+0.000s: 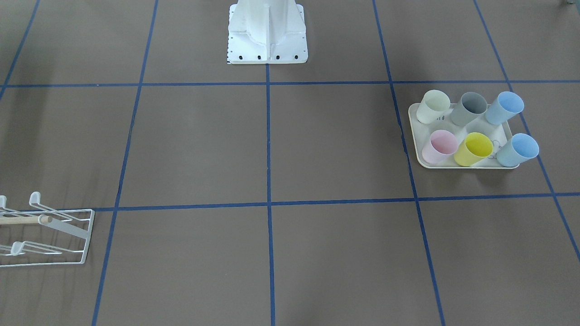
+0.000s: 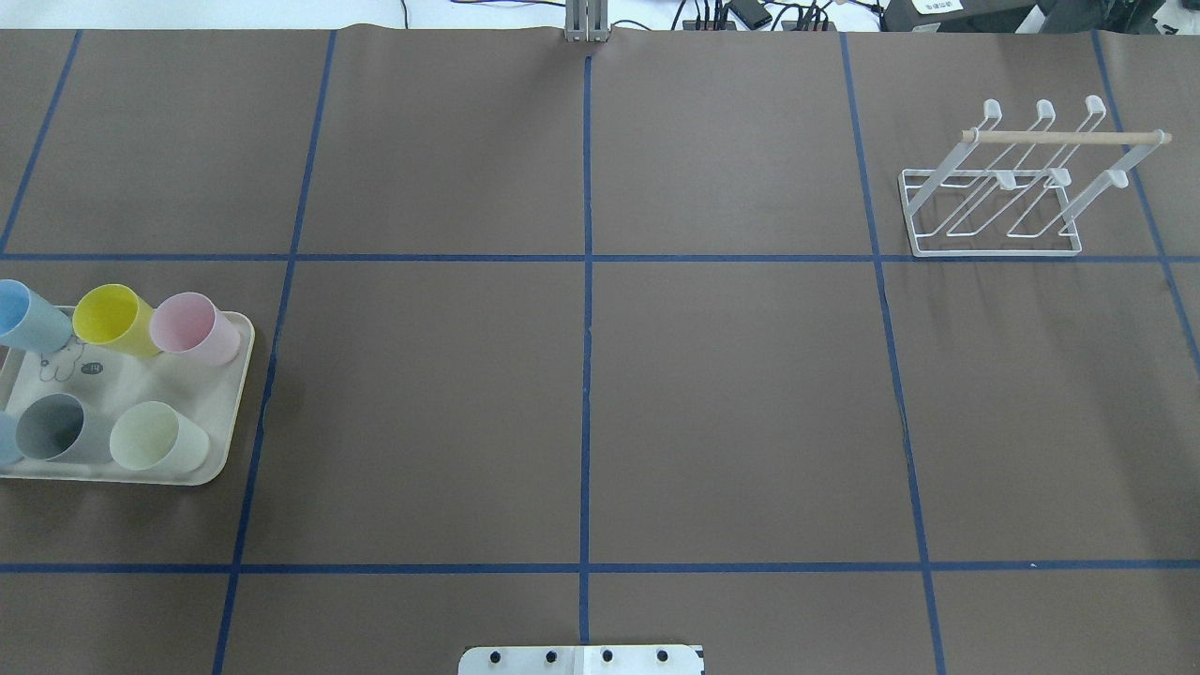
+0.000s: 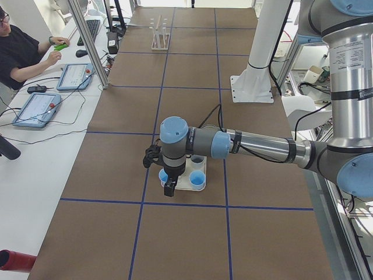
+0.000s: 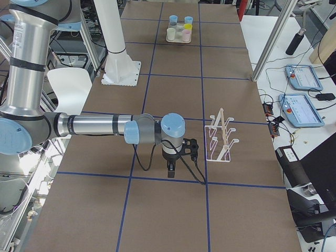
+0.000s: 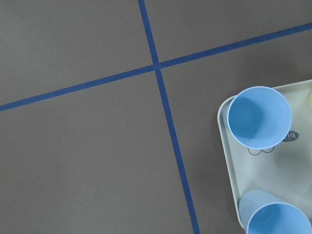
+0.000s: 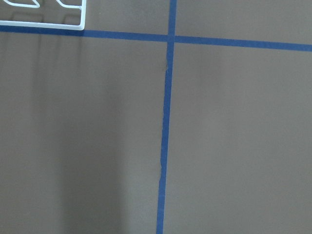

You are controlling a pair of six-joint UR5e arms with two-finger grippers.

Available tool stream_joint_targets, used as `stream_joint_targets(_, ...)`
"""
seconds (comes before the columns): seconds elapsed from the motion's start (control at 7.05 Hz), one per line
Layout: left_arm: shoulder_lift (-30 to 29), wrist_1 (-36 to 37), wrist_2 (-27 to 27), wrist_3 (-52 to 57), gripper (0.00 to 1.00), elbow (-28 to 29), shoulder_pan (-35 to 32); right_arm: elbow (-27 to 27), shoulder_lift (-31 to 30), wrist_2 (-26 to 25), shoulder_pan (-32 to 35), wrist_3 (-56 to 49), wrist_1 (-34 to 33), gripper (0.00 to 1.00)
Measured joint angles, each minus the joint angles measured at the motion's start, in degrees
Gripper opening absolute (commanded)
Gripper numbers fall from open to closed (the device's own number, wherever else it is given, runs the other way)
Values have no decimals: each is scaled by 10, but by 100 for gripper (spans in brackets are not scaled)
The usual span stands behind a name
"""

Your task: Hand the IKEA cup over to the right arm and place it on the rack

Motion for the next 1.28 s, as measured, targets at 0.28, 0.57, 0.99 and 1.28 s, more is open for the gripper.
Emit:
stream_joint_targets(0.28,-6,-2,12,-1,100,-3,1,10,2,11,0,1,1,100)
stream_joint_targets(0.57,-49,-8,43,-18,100,3,1,16,29,28,-1,3,32,100)
stream_joint_targets(0.99,-103,-47,75,-97,100,22,3,17,52,57,-6,1,116,100)
stream_joint_targets(1.28,-112,-58,57,-105,100,25,5,25,61,65,-38,29,168,100)
